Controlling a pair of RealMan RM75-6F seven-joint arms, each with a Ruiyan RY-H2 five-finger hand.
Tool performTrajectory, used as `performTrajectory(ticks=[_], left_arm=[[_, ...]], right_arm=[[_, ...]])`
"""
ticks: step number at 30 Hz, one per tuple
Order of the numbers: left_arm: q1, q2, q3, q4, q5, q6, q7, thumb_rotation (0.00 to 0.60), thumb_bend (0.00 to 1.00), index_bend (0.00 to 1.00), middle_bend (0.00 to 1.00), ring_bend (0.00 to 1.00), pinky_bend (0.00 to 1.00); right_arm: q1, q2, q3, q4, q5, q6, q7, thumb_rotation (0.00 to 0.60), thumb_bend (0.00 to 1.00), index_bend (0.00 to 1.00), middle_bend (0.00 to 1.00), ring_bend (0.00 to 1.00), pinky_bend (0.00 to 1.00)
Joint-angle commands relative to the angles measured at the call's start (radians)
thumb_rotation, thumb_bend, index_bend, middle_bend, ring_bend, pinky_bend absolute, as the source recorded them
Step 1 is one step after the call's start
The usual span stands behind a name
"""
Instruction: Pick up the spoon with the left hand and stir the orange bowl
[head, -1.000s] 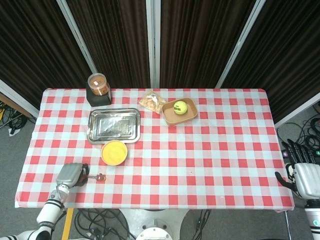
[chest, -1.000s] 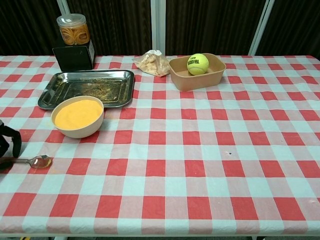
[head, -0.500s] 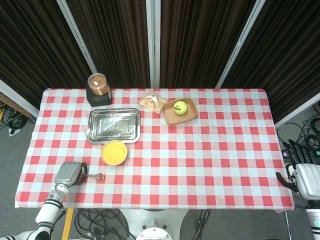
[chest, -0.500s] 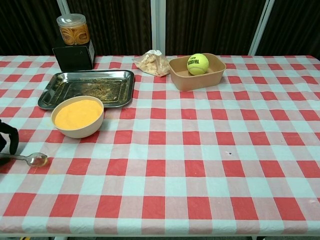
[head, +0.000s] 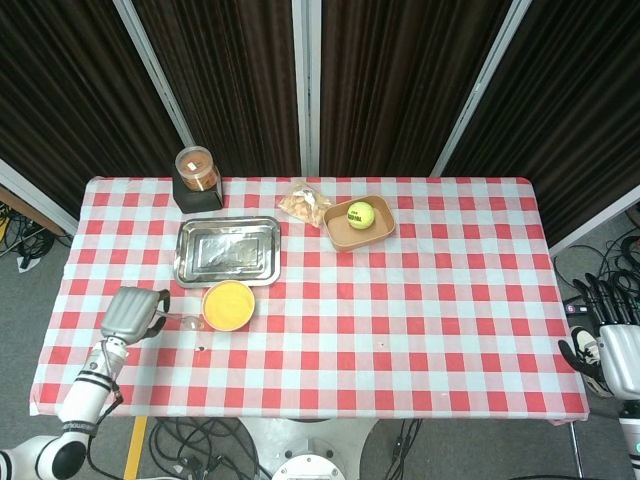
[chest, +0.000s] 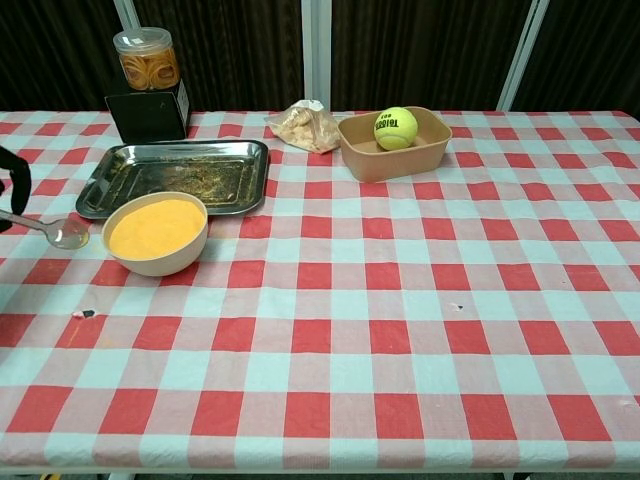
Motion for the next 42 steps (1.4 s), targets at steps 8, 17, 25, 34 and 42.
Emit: performTrajectory(ticks=[8, 17, 25, 34, 42], left_arm=[[-0.155, -0.042, -0.055, -0.001, -0.111, -0.099, 0.163, 0.600, 0.42, 0.62, 0.88, 0.87, 0.93], [-0.235, -0.103, -0.059, 0.028, -0.284, -0.131, 0.243, 0.600, 0.42, 0.62, 0.88, 0.87, 0.93], [-0.288, -0.129, -0.047, 0.043, -0.395, -0.123, 0.286, 0.600, 0.42, 0.59, 0.88, 0.87, 0.93], [-0.317, -0.123, -0.019, 0.042, -0.443, -0.106, 0.299, 0.600, 0.42, 0.50, 0.87, 0.87, 0.93], [-0.314, -0.107, 0.006, 0.031, -0.399, -0.077, 0.269, 0.600, 0.36, 0.49, 0.87, 0.87, 0.93]], right_arm=[[0.004, 0.005, 0.003, -0.010, 0.004, -0.006, -0.007, 0.600, 0.23, 0.00, 0.00, 0.00, 0.00], [0.011, 0.005, 0.005, -0.008, 0.012, -0.019, -0.006, 0.600, 0.23, 0.00, 0.00, 0.00, 0.00], [0.014, 0.005, 0.004, -0.003, 0.013, -0.027, 0.001, 0.600, 0.23, 0.00, 0.00, 0.00, 0.00], [0.011, 0.005, 0.001, -0.002, 0.010, -0.023, 0.005, 0.600, 0.23, 0.00, 0.00, 0.00, 0.00], [0.005, 0.009, 0.002, -0.001, 0.008, -0.010, 0.009, 0.600, 0.23, 0.00, 0.00, 0.00, 0.00]])
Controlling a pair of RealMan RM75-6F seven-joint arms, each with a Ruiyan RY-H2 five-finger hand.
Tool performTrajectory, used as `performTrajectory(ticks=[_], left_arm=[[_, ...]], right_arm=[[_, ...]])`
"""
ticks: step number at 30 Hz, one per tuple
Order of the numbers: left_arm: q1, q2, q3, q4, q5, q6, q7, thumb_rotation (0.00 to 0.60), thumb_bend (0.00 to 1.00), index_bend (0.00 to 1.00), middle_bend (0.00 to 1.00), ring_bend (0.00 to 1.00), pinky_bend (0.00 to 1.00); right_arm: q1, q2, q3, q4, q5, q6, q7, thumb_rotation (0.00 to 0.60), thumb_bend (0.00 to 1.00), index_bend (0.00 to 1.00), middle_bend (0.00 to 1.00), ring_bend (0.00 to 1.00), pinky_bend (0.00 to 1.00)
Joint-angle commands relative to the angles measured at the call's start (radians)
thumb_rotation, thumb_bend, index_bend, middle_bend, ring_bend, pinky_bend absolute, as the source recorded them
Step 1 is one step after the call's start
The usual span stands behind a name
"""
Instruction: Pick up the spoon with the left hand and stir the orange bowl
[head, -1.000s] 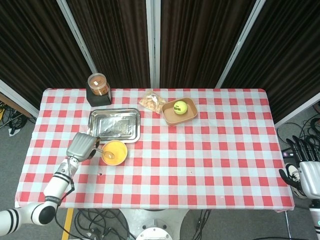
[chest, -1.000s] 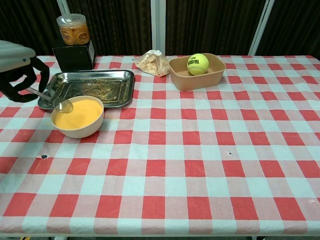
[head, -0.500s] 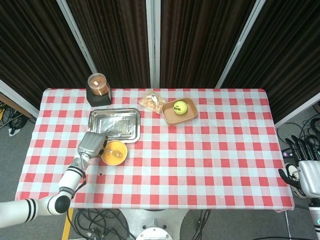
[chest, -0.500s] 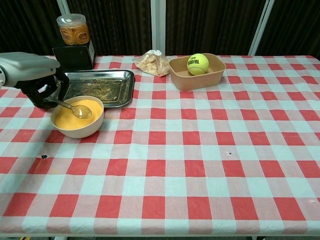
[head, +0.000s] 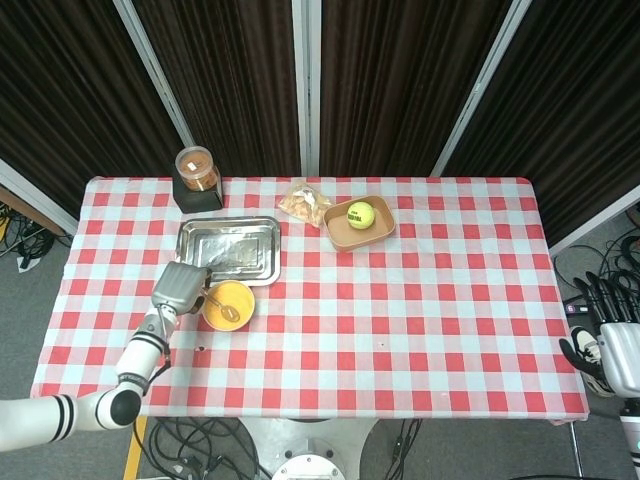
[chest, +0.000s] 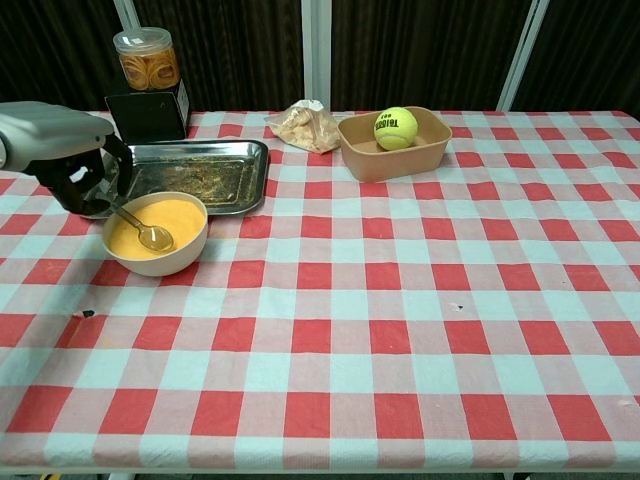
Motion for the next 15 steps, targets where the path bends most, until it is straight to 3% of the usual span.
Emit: performTrajectory(ticks=[1, 15], left_arm=[[0.001, 0.005, 0.012, 0.004, 0.031, -0.001, -0.022, 0.600, 0.35, 0.49, 0.87, 0.87, 0.93], [-0.030, -0.010, 0.035, 0.089, 0.057, -0.075, -0.073, 0.600, 0.33, 0.53, 0.87, 0.87, 0.93]], right_arm=[[-0.001, 0.001, 0.001, 0.000, -0.001, 0.004, 0.001, 0.600, 0.23, 0.00, 0.00, 0.00, 0.00], [-0.009, 0.004, 0.000, -0.001, 0.003, 0.011, 0.002, 0.600, 0.23, 0.00, 0.00, 0.00, 0.00]])
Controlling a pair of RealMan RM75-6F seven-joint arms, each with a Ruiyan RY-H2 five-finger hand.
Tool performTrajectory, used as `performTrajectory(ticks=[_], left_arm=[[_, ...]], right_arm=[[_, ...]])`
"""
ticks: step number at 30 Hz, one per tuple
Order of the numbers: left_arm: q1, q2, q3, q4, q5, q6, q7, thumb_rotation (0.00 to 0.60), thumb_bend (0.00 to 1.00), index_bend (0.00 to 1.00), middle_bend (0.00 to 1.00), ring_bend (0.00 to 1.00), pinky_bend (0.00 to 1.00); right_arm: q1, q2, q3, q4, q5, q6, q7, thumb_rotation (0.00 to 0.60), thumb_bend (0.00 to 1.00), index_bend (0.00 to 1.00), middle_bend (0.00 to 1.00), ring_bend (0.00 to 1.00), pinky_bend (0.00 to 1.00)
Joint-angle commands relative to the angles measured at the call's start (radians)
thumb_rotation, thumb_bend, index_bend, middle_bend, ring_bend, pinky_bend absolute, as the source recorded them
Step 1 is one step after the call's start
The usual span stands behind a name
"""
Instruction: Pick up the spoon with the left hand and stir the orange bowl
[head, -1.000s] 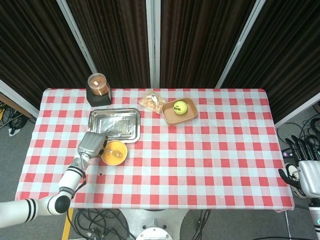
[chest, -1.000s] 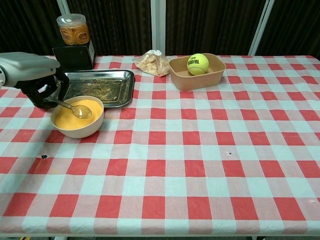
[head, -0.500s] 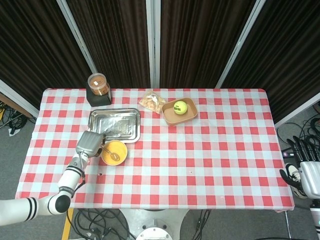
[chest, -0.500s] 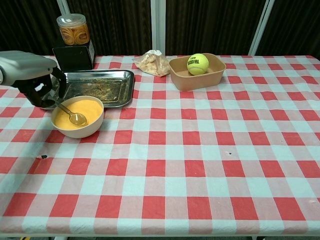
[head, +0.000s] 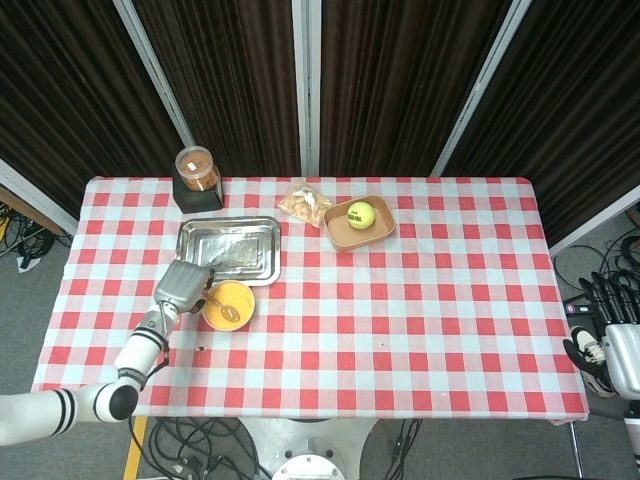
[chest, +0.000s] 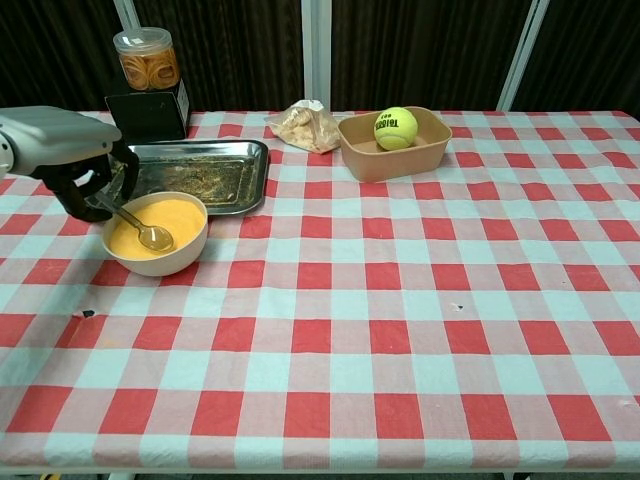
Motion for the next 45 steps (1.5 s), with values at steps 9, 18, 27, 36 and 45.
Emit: performTrajectory(ticks=[9, 18, 27, 36, 45], left_arm=[[-0.023, 0.011, 0.017, 0.014, -0.032, -0.027, 0.005, 0.600, 0.35, 0.53, 0.87, 0.87, 0.93], [-0.016, 0.031, 0.041, -0.024, -0.036, -0.006, -0.001, 0.600, 0.35, 0.55, 0.87, 0.87, 0.93], [-0.021, 0.011, 0.038, -0.003, -0.031, -0.007, -0.023, 0.600, 0.35, 0.56, 0.87, 0.87, 0.93], [-0.023, 0.007, 0.039, 0.004, -0.029, 0.002, -0.030, 0.600, 0.34, 0.60, 0.88, 0.87, 0.93], [-0.020, 0.011, 0.041, -0.005, -0.024, 0.019, -0.032, 0.600, 0.35, 0.63, 0.89, 0.87, 0.93]], right_arm=[[0.000, 0.000, 0.001, -0.003, 0.003, -0.002, -0.004, 0.600, 0.23, 0.00, 0.00, 0.00, 0.00], [0.004, -0.002, 0.001, -0.006, 0.000, -0.009, -0.008, 0.600, 0.23, 0.00, 0.00, 0.00, 0.00], [0.000, 0.001, -0.001, -0.008, 0.004, -0.006, -0.010, 0.600, 0.23, 0.00, 0.00, 0.00, 0.00], [0.000, 0.002, 0.000, -0.011, 0.006, -0.008, -0.013, 0.600, 0.23, 0.00, 0.00, 0.00, 0.00], [-0.001, 0.003, 0.000, -0.016, 0.004, -0.006, -0.016, 0.600, 0.23, 0.00, 0.00, 0.00, 0.00]])
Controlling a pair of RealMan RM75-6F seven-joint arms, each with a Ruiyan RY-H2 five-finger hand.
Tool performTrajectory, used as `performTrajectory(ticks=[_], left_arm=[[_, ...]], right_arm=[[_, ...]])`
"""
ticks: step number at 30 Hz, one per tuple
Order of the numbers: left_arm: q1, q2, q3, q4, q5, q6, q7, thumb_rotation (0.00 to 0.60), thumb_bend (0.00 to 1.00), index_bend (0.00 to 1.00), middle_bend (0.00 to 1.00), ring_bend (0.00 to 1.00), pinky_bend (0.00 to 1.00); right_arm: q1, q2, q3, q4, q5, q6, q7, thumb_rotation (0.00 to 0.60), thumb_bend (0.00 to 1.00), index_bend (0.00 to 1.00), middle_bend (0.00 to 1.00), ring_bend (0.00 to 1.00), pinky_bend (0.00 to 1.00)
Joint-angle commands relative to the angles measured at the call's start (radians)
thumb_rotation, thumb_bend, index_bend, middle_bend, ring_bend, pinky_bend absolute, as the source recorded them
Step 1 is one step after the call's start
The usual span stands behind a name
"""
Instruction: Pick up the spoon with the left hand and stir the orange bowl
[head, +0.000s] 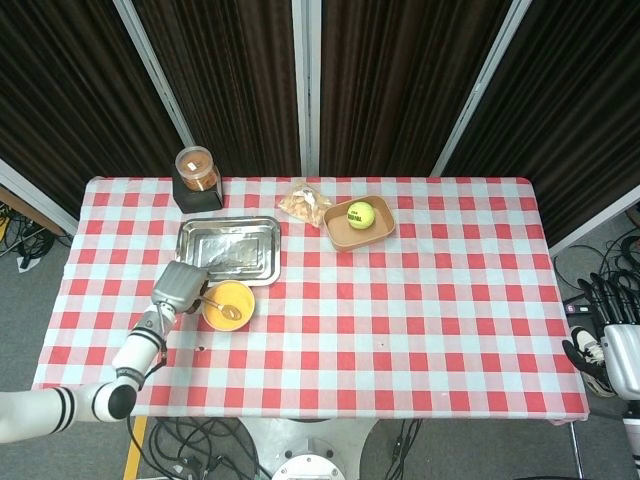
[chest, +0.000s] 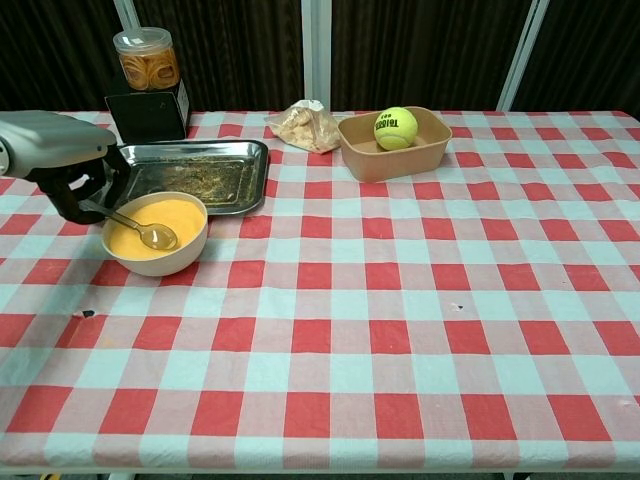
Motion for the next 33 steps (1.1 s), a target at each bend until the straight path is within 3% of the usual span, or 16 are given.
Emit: performTrajectory(ticks=[1, 8, 14, 21, 33], left_arm=[[0.001, 0.003, 0.000, -0.005, 0.001, 0.003, -0.002, 0.600, 0.36, 0.63, 0.89, 0.87, 0.93], [-0.002, 0.033, 0.003, -0.057, 0.014, 0.064, 0.055, 0.600, 0.39, 0.64, 0.89, 0.87, 0.93], [-0.036, 0.028, 0.009, -0.096, -0.011, 0.169, 0.247, 0.600, 0.41, 0.64, 0.89, 0.87, 0.93], [-0.095, -0.031, 0.012, -0.092, -0.095, 0.259, 0.497, 0.600, 0.41, 0.64, 0.89, 0.88, 0.93], [-0.115, -0.170, 0.038, -0.069, -0.138, 0.416, 0.729, 0.600, 0.42, 0.65, 0.90, 0.89, 0.94]], right_arm=[[0.000, 0.000, 0.000, -0.001, 0.000, 0.000, 0.000, 0.600, 0.23, 0.00, 0.00, 0.00, 0.00], [-0.002, 0.001, 0.000, -0.002, -0.006, 0.006, -0.001, 0.600, 0.23, 0.00, 0.00, 0.00, 0.00], [0.000, 0.000, -0.002, 0.001, -0.006, 0.002, 0.003, 0.600, 0.23, 0.00, 0.00, 0.00, 0.00], [-0.003, 0.000, -0.001, 0.006, -0.004, 0.004, 0.010, 0.600, 0.23, 0.00, 0.00, 0.00, 0.00], [0.000, -0.005, -0.001, 0.019, 0.001, -0.005, 0.023, 0.600, 0.23, 0.00, 0.00, 0.00, 0.00]])
